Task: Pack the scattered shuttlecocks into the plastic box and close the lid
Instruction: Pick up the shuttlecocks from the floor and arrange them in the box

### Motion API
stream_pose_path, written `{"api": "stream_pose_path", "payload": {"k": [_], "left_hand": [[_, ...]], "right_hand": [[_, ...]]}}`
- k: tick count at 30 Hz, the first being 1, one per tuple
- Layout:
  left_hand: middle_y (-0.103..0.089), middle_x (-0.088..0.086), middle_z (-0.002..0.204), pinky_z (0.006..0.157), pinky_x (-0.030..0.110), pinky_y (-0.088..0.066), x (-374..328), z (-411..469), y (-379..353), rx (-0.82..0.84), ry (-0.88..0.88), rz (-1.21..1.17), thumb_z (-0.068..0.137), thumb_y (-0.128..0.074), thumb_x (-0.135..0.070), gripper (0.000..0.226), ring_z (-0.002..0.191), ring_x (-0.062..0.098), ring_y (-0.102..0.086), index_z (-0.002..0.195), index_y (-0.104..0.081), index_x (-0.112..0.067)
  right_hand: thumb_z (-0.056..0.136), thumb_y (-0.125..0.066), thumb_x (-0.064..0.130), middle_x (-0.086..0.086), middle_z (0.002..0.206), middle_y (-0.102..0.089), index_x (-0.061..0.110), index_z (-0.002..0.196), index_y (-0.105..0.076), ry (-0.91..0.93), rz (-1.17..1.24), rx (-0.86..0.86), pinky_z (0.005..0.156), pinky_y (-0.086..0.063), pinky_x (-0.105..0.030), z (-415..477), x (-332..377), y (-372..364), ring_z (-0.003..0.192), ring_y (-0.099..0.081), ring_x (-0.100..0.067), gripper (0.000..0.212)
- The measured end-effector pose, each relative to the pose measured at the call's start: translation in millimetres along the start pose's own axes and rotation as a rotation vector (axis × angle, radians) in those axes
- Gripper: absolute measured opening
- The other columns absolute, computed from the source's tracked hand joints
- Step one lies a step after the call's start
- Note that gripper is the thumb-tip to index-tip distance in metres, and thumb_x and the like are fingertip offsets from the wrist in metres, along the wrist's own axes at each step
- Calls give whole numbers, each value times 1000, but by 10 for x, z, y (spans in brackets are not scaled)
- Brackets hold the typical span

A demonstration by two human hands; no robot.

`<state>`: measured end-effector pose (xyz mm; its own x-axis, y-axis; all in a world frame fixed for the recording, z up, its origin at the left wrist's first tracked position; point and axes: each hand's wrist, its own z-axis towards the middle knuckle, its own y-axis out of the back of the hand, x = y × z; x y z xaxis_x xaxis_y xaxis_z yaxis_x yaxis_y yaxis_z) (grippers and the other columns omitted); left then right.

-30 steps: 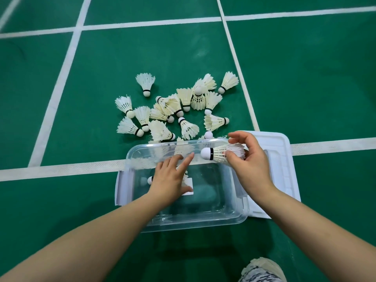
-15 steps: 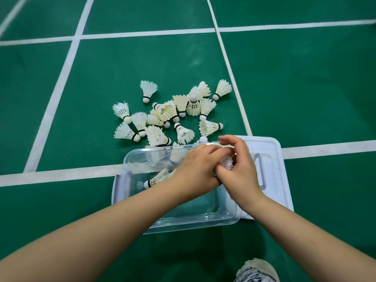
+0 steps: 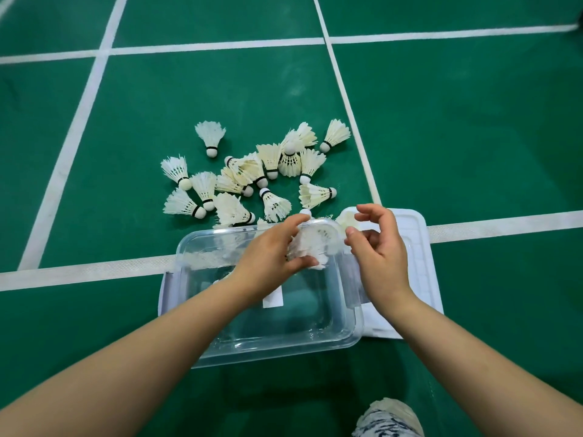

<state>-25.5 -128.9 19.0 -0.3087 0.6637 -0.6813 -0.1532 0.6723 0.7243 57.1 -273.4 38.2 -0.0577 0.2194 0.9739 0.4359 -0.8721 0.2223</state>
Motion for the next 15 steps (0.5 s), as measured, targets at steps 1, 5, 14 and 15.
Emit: {"api": "stream_pose_path", "payload": {"k": [1, 5, 14, 15], "left_hand": [[-53, 3, 126, 87, 30, -39, 69, -16, -5, 39, -4, 82, 79, -68, -37, 69, 110, 21, -50, 138, -34, -29], [-52, 5, 120, 84, 31, -39, 261, -48, -30, 170, -44, 309, 85, -56, -45, 64, 106, 23, -48, 141, -26, -35], [-49, 5, 121, 84, 33, -40, 306, 52, -272, 145, -73, 271, 82, -60, -43, 54, 108, 24, -46, 127, -45, -19], [-49, 6, 120, 84, 33, -39, 310, 74, -285, 142, -84, 276, 83, -60, -42, 54, 108, 24, -45, 127, -45, -17]], "right_hand": [[77, -52, 31, 10, 103, -53, 43, 96, -47, -5, -1, -2, 70, -46, -18, 2, -17, 5, 81, -57, -29, 24], [81, -54, 23, 11, 100, -54, 42, 93, -48, -12, -2, -1, 67, -44, -13, 24, -80, 35, 82, -58, -30, 24], [80, -51, 24, 9, 101, -56, 42, 91, -51, -36, -11, 2, 74, -48, -30, 28, -82, 49, 80, -56, -25, 21], [80, -51, 24, 8, 102, -56, 42, 91, -51, -37, -15, 1, 75, -48, -32, 24, -82, 56, 80, -56, -25, 21]]}}
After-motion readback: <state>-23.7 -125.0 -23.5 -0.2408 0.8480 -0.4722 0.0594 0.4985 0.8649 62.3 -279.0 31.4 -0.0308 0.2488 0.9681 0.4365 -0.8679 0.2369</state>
